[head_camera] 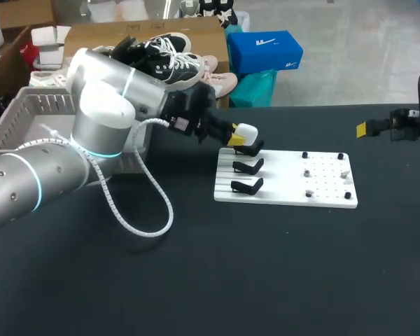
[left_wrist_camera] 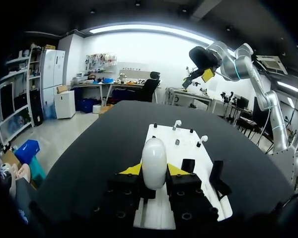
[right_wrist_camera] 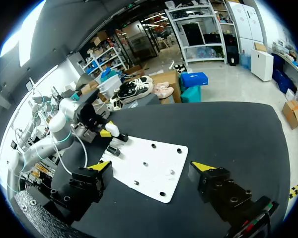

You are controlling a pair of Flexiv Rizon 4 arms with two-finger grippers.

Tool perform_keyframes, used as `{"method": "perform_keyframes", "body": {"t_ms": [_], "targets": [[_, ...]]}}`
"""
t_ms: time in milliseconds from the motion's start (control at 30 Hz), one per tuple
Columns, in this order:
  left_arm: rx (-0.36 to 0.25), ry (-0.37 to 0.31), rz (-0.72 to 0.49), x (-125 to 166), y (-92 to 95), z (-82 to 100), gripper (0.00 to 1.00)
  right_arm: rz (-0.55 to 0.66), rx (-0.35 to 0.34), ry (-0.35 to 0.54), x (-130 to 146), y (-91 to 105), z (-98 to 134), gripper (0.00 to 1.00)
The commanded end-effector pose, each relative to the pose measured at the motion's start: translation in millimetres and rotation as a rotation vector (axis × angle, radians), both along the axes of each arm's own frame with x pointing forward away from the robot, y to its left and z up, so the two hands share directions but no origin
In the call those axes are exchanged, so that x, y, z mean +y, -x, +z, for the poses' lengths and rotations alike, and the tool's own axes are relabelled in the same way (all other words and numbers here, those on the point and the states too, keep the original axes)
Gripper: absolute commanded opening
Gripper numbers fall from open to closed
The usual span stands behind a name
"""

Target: Pick up each earbud case from the left stands, insert the matching earbuds, close the lid, and place the case in the box.

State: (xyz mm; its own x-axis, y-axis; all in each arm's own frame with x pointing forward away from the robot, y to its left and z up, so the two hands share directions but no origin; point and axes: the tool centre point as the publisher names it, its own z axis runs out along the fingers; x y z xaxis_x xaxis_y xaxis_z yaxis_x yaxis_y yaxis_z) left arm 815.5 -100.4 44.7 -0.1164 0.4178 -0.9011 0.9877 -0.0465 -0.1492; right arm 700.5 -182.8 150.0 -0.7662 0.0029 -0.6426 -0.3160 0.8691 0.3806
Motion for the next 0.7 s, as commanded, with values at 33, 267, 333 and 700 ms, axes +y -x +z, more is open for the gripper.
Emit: {"method": "perform_keyframes", "body": {"t_ms": [33, 267, 333, 700], "targets": [[-0.003, 0.019, 0.079, 17, 38.5, 19.0, 0.00, 0.004, -0.001, -0.002, -1, -0.1, 0, 1.00], [-0.030, 0.108, 0.141, 29, 81.2, 55.8, 0.00, 0.004, -0.001, -0.002, -1, -0.1, 0, 1.00], [-0.034, 0.133, 0.158, 29, 88.9, 64.9, 0.00, 0.004, -0.001, -0.002, -1, -0.1, 0, 1.00], [-0.113, 0.238, 0.199, 24, 129.0, 91.2, 0.00, 0.004, -0.001, -0.002, -1, -0.1, 0, 1.00]]}}
